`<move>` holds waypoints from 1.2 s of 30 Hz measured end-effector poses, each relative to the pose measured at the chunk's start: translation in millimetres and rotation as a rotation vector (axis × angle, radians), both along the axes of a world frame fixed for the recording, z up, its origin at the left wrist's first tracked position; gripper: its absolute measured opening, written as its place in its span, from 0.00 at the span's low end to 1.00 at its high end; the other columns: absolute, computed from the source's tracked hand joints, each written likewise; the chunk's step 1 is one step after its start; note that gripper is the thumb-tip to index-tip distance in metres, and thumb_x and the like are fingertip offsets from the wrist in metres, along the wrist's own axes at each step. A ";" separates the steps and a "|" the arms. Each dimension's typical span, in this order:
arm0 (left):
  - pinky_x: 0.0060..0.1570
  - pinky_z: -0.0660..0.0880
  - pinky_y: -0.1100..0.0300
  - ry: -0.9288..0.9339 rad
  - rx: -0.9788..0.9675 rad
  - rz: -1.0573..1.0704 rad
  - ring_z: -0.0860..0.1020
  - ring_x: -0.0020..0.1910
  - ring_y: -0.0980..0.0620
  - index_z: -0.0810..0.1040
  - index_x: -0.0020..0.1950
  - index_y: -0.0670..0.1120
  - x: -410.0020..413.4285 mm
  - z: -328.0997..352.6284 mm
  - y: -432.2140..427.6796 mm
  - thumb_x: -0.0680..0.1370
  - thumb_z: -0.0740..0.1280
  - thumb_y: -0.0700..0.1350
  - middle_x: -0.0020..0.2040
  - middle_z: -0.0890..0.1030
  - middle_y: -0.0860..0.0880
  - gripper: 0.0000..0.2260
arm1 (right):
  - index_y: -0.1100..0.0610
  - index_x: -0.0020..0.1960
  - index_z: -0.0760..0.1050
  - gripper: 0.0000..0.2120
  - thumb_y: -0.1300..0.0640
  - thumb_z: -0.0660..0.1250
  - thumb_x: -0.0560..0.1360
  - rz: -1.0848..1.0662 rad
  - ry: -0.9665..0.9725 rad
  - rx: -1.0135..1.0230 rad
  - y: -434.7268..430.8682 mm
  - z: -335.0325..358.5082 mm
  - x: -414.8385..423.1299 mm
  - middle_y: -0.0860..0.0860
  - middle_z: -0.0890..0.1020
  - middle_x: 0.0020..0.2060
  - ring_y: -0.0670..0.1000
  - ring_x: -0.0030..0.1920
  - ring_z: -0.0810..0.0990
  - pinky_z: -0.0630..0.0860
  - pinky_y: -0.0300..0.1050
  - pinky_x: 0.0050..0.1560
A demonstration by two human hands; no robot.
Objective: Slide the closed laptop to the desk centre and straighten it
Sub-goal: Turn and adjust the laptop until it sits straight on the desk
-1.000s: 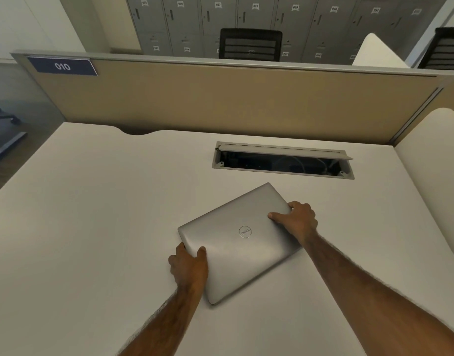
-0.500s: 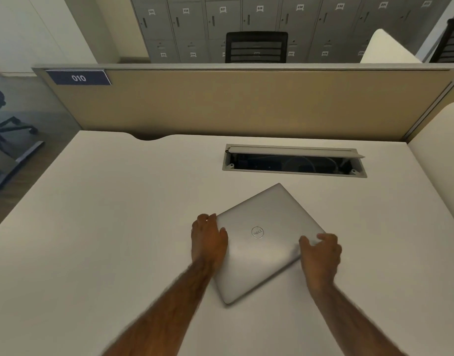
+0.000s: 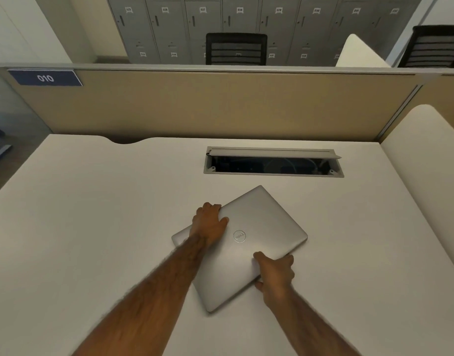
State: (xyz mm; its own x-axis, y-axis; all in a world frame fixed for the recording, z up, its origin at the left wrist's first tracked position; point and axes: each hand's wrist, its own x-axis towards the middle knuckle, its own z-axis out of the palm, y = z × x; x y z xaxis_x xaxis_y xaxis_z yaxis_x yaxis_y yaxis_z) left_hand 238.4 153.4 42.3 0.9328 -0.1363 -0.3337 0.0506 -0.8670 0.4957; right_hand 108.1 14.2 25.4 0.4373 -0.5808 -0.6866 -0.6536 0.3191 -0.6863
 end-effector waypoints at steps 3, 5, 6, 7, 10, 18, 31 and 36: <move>0.66 0.66 0.48 0.021 0.002 0.003 0.69 0.67 0.41 0.71 0.73 0.48 4.3 -1.6 -1.9 0.79 0.63 0.55 0.68 0.72 0.44 0.23 | 0.49 0.78 0.60 0.51 0.48 0.74 0.57 0.033 0.020 -0.053 6.9 -1.7 0.0 0.61 0.70 0.63 0.67 0.57 0.78 0.82 0.68 0.56; 0.66 0.66 0.48 0.044 -0.020 0.025 0.70 0.67 0.42 0.72 0.71 0.49 7.3 -2.3 -1.3 0.78 0.64 0.55 0.67 0.73 0.44 0.23 | 0.49 0.77 0.60 0.51 0.48 0.75 0.57 0.025 0.019 -0.047 8.0 -4.7 0.9 0.61 0.70 0.61 0.67 0.57 0.78 0.81 0.68 0.57; 0.66 0.67 0.48 0.051 -0.033 0.040 0.70 0.67 0.42 0.73 0.71 0.49 8.7 -2.5 -0.9 0.78 0.65 0.55 0.67 0.73 0.45 0.23 | 0.48 0.77 0.60 0.51 0.48 0.75 0.57 0.017 0.020 -0.042 7.9 -5.3 1.2 0.60 0.69 0.61 0.67 0.58 0.77 0.81 0.68 0.57; 0.65 0.67 0.48 0.055 -0.043 0.052 0.71 0.66 0.42 0.74 0.70 0.49 10.0 -2.4 -0.8 0.77 0.66 0.55 0.66 0.74 0.45 0.22 | 0.48 0.78 0.60 0.51 0.49 0.75 0.57 0.009 0.017 -0.038 7.9 -6.0 1.6 0.60 0.69 0.61 0.67 0.59 0.77 0.81 0.68 0.57; 0.65 0.69 0.48 0.063 -0.062 0.081 0.72 0.66 0.42 0.76 0.68 0.50 12.2 -3.4 -0.8 0.76 0.68 0.55 0.65 0.75 0.46 0.21 | 0.46 0.77 0.61 0.51 0.51 0.77 0.57 -0.015 -0.011 -0.019 6.5 -7.5 1.1 0.59 0.70 0.62 0.66 0.57 0.78 0.82 0.68 0.57; 0.64 0.72 0.47 0.074 -0.155 0.147 0.73 0.64 0.42 0.77 0.64 0.48 4.6 -8.3 13.2 0.74 0.70 0.54 0.62 0.77 0.46 0.21 | 0.41 0.73 0.64 0.49 0.51 0.77 0.55 0.001 -0.058 -0.038 0.7 -8.3 -1.3 0.56 0.73 0.61 0.63 0.54 0.80 0.83 0.69 0.54; 0.61 0.74 0.48 0.002 -0.267 0.300 0.74 0.62 0.42 0.75 0.64 0.46 -19.0 -2.5 49.5 0.74 0.72 0.51 0.61 0.75 0.45 0.20 | 0.41 0.70 0.70 0.49 0.44 0.79 0.50 0.243 -0.182 -0.160 -12.2 -9.7 22.6 0.55 0.78 0.59 0.61 0.55 0.83 0.83 0.61 0.57; 0.60 0.73 0.50 0.004 -0.291 0.370 0.74 0.61 0.42 0.74 0.64 0.45 -37.3 -7.2 56.4 0.74 0.72 0.49 0.59 0.75 0.45 0.20 | 0.38 0.65 0.71 0.44 0.44 0.82 0.51 0.406 -0.148 -0.201 -25.9 -11.6 37.1 0.53 0.79 0.58 0.58 0.56 0.83 0.84 0.59 0.56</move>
State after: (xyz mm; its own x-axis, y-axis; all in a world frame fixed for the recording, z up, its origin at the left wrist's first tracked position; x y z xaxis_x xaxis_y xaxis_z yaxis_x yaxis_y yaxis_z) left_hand 201.1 209.8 35.1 0.9352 0.1167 -0.3344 0.3323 -0.6156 0.7145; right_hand 145.2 -11.7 13.8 0.7409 -0.4577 -0.4916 -0.5888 -0.0904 -0.8032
